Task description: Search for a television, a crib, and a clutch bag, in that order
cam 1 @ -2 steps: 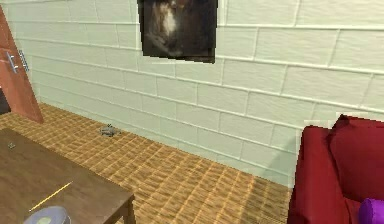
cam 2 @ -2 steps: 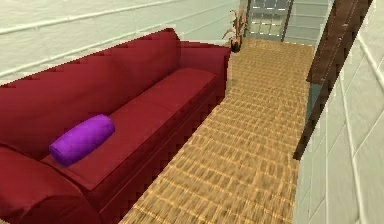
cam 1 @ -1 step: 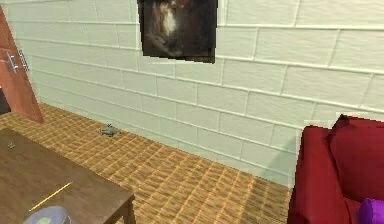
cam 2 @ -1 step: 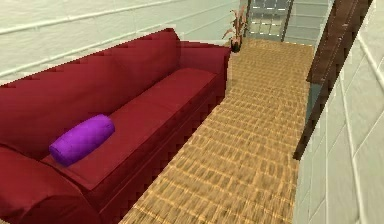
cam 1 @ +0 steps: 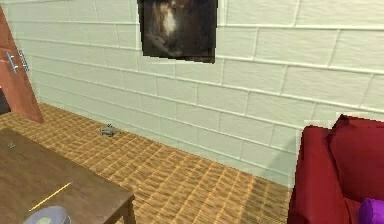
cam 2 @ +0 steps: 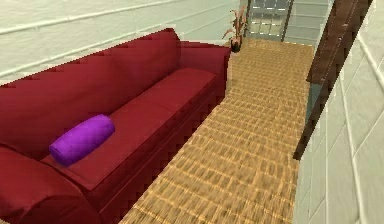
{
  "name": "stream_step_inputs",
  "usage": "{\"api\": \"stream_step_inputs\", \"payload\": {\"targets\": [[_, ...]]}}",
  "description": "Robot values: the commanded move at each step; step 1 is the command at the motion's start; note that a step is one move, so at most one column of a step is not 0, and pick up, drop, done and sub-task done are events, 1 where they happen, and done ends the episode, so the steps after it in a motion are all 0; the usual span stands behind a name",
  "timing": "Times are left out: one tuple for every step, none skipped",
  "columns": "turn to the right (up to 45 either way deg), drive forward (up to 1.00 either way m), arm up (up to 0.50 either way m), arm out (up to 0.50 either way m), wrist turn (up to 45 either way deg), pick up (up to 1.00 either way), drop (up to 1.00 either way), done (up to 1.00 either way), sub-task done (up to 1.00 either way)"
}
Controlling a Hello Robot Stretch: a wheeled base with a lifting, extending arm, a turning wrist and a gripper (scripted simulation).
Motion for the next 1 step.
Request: {"api": "stream_step_inputs", "payload": {"targets": [[-45.0, 0.0, 0.0, 0.0, 0.0, 0.0, 0.0, 0.0, 0.0]]}}
